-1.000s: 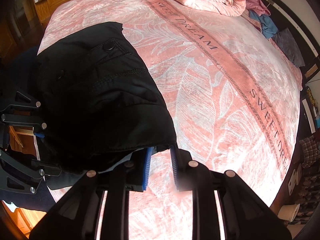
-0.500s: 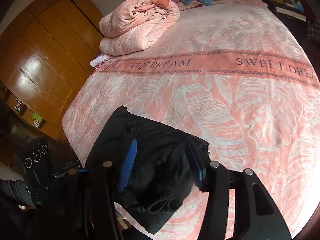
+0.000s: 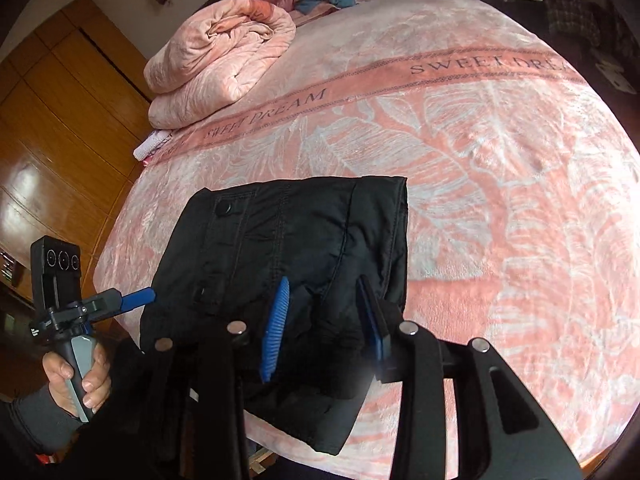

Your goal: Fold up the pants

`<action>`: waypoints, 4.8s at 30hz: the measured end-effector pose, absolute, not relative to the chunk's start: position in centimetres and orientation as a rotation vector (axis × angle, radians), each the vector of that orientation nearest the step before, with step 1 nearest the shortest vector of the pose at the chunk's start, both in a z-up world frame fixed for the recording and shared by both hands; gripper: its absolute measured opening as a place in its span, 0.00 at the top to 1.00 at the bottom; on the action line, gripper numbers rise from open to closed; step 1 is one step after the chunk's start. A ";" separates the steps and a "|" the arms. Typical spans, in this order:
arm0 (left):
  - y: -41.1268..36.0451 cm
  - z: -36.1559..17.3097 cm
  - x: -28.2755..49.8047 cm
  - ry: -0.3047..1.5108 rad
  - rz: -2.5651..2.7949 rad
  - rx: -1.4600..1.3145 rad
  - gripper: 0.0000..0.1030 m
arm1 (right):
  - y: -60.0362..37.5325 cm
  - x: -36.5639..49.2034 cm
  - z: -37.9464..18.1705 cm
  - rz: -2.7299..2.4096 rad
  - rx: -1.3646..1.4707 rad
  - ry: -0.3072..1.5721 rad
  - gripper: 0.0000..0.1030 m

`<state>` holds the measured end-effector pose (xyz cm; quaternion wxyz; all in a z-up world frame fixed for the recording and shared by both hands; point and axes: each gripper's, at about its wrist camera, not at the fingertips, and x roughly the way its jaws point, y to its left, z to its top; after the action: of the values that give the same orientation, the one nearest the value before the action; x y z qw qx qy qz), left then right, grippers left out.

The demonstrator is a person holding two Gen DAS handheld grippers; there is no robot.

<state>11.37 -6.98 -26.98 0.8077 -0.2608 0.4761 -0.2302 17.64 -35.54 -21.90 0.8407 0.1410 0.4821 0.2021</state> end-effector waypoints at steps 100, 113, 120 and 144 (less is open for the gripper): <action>3.3 -30.6 24.9 1.191 -0.630 -0.756 0.73 | -31.1 28.2 -24.3 0.666 0.790 1.200 0.66; 7.5 -31.8 41.6 1.183 -0.516 -0.716 0.73 | -25.4 46.6 -27.4 0.649 0.721 1.204 0.66; 7.4 -35.9 43.3 1.214 -0.510 -0.767 0.72 | -25.1 49.7 -32.9 0.618 0.732 1.275 0.59; 10.3 -30.1 35.6 1.032 -0.238 -0.536 0.04 | -26.7 44.4 -26.0 0.559 0.672 1.057 0.69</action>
<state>35.64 10.25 -30.08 0.8290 -0.2528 0.4861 -0.1123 44.41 -26.67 -26.01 0.7738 0.3104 0.4880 0.2582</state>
